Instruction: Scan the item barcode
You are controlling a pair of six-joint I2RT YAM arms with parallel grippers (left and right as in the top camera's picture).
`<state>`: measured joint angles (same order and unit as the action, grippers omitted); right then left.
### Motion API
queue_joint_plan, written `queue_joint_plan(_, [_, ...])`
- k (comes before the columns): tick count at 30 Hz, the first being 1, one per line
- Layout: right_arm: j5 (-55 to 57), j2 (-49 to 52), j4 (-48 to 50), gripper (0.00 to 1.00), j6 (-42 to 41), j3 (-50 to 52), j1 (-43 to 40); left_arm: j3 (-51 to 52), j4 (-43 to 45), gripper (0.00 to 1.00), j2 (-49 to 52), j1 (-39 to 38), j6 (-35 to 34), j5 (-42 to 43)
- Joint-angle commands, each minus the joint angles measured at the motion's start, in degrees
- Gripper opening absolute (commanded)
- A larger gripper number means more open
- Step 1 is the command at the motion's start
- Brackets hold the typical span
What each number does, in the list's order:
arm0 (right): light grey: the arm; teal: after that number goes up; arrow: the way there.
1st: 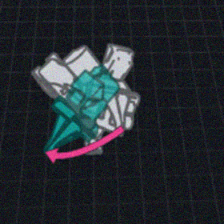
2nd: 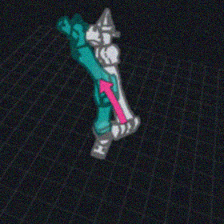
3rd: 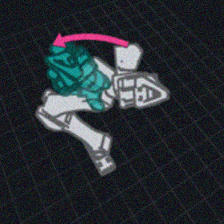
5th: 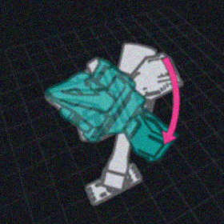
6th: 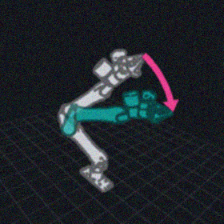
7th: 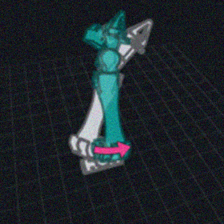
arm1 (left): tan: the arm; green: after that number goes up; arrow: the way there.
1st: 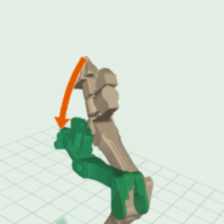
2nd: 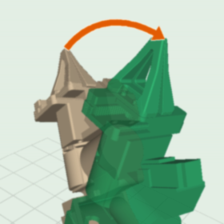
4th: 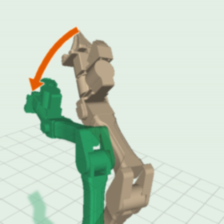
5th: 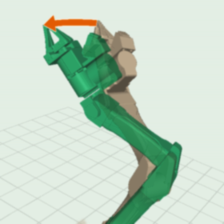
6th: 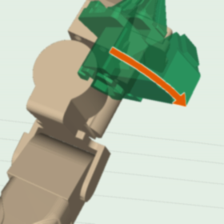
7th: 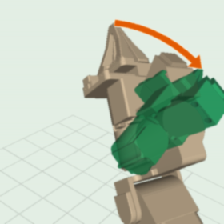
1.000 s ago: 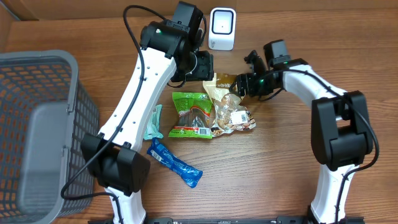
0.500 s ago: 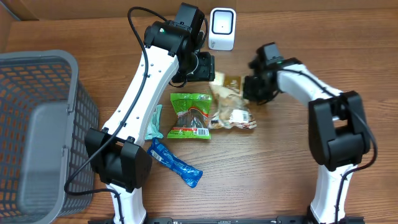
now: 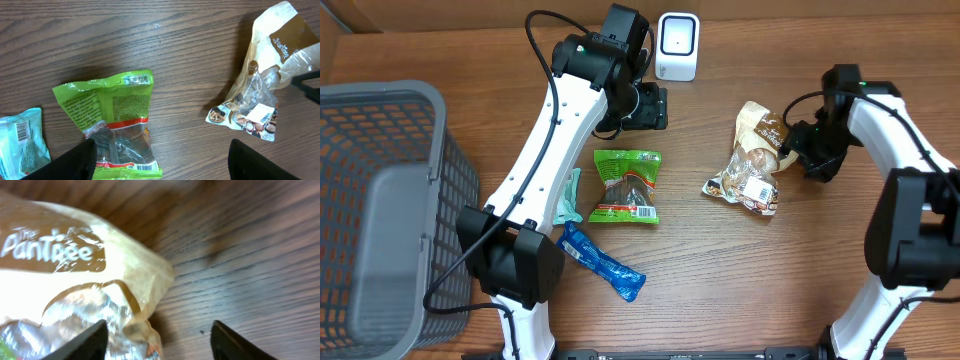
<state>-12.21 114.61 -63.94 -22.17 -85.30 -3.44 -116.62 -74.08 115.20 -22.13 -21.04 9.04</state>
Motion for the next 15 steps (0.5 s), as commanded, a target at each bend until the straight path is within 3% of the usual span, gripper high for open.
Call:
queue_joint_plan(1, [-1.9, -6.1, 1.5, 0.71, 13.6, -1.1, -1.4, 0.3, 0.2, 0.76, 0.7, -0.5, -0.8, 0.7])
queue_joint_plan(3, [-2.8, -7.7, 1.7, 0.71, 16.5, -3.9, -0.9, 0.3, 0.3, 0.76, 0.7, -0.5, -0.8, 0.6])
queue_joint_plan(8, [-5.0, -7.9, 4.0, 0.70, 14.4, -7.3, 3.4, 0.3, 0.7, 0.75, 0.7, -0.5, -0.8, -0.4])
queue_joint_plan(9, [-4.6, -7.8, 5.8, 0.69, 11.3, -7.0, 5.7, 0.3, 0.4, 0.63, 0.7, -0.3, -3.1, -2.8])
queue_joint_plan(12, [0.2, -7.7, 9.6, 0.68, 6.8, -5.7, 9.5, 0.3, 1.1, 0.63, 0.7, 0.5, -10.9, -4.9])
queue_joint_plan(15, [7.6, -7.5, 14.1, 0.71, 6.8, -4.0, 13.4, 0.3, 2.1, 0.65, 0.7, 1.6, -13.6, -5.0])
